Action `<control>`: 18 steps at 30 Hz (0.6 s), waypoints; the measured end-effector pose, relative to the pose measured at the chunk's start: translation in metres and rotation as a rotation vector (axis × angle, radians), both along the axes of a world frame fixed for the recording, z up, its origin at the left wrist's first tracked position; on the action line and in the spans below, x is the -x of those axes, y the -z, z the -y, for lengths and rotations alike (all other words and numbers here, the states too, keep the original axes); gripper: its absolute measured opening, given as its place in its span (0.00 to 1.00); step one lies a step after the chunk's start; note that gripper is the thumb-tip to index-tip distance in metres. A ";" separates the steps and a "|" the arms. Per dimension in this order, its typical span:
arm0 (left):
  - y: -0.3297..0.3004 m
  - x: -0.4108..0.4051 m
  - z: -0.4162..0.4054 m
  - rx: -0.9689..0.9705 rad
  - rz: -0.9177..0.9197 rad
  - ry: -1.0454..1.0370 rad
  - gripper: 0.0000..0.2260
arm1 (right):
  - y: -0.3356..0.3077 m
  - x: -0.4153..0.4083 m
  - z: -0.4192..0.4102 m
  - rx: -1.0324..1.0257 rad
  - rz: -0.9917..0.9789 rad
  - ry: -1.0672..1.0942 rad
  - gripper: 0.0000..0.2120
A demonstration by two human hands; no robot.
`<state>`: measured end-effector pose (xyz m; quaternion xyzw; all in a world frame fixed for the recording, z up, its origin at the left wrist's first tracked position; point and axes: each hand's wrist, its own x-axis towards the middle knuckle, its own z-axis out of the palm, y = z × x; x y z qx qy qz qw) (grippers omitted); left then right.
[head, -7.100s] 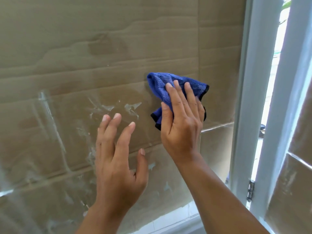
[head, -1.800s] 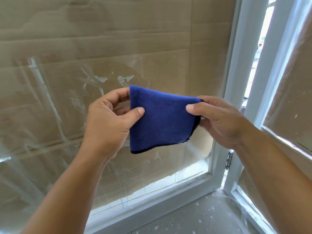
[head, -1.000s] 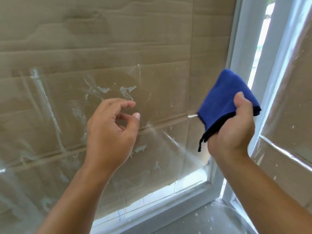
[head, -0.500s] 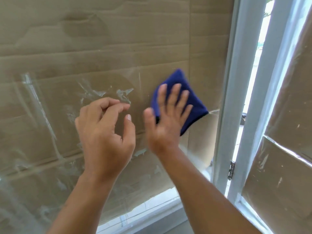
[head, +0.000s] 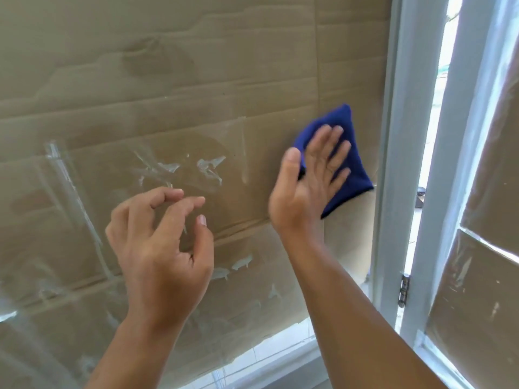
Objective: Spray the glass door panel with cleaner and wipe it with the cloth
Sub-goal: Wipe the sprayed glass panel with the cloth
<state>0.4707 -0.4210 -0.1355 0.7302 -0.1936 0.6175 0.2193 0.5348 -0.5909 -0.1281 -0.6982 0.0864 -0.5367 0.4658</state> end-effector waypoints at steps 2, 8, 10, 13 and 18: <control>0.001 -0.002 -0.001 -0.027 0.011 -0.032 0.07 | -0.015 0.005 -0.015 0.300 0.089 0.046 0.33; 0.001 -0.006 -0.002 -0.040 0.018 -0.052 0.06 | -0.005 -0.005 0.008 0.334 0.126 0.144 0.32; 0.002 -0.005 -0.002 -0.046 0.017 -0.045 0.06 | -0.008 -0.007 0.023 -0.068 -0.019 0.086 0.35; 0.005 -0.005 0.000 -0.065 0.005 -0.024 0.07 | -0.010 0.001 0.011 -0.052 -0.090 0.018 0.35; 0.008 -0.006 0.010 -0.083 -0.020 0.020 0.08 | 0.033 0.006 -0.013 0.595 0.100 0.031 0.28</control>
